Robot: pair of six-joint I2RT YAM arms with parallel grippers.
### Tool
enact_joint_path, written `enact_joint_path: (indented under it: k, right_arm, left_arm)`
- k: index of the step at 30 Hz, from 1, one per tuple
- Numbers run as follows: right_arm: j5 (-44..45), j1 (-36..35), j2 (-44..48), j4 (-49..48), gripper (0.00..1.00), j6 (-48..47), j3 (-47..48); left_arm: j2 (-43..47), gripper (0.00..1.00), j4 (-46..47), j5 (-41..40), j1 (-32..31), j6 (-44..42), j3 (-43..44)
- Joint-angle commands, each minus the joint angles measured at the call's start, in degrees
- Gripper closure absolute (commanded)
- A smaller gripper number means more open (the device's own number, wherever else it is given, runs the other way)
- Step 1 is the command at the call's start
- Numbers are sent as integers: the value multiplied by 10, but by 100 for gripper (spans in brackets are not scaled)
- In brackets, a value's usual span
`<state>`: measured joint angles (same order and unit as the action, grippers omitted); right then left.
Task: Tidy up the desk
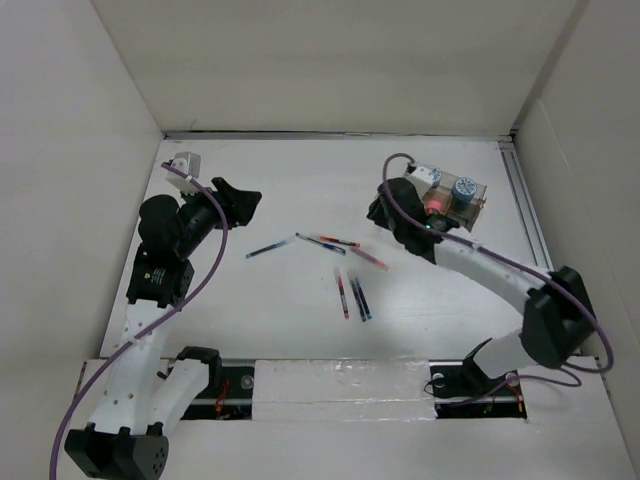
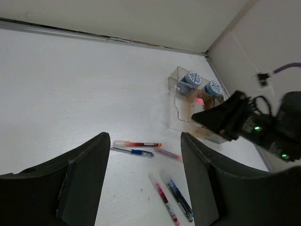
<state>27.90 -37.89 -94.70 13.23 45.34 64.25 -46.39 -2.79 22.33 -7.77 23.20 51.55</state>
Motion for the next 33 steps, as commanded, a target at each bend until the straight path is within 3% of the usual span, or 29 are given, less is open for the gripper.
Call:
enact_joint_path:
  k: [1,2,6,10,20,22,23,24,25,28,31,32,33]
  right_arm:
    - [23,90,206,-72,65,62,-111]
    - [23,91,207,-73,65,62,-112]
    - [-75,257,300,-106,65,101,-218]
    - [-144,357,328,-151,65,113,-276]
    - [-234,408,208,-160,63,106,-245]
    - [-219,408,211,-162,58,109,-246]
    - [-216,408,213,-164,50,109,-246]
    - [-211,408,219,-161,34,108,-244]
    - [-210,408,224,-154,28,106,-238]
    - [-209,403,252,-155,21,98,-239]
    - [-209,357,273,-169,27,84,-238]
    - [-217,342,275,-181,37,67,-242]
    - [-244,324,275,-199,56,56,-245]
  left_arm:
    - [3,42,24,5,2,1,0]
    - [3,42,24,5,2,1,0]
    - [2,42,38,14,2,5,-4]
    - [3,42,36,10,2,4,-2]
    - [7,42,33,0,2,1,0]
    - [2,42,31,3,2,0,0]
    - [1,42,31,3,2,0,0]
    - [2,42,32,5,2,0,-1]
    - [3,42,31,4,2,0,0]
    - [-2,42,31,3,2,0,1]
    - [2,42,31,4,2,-1,0]
    - [2,42,31,0,2,-1,0]
    - [2,42,31,-1,2,-1,0]
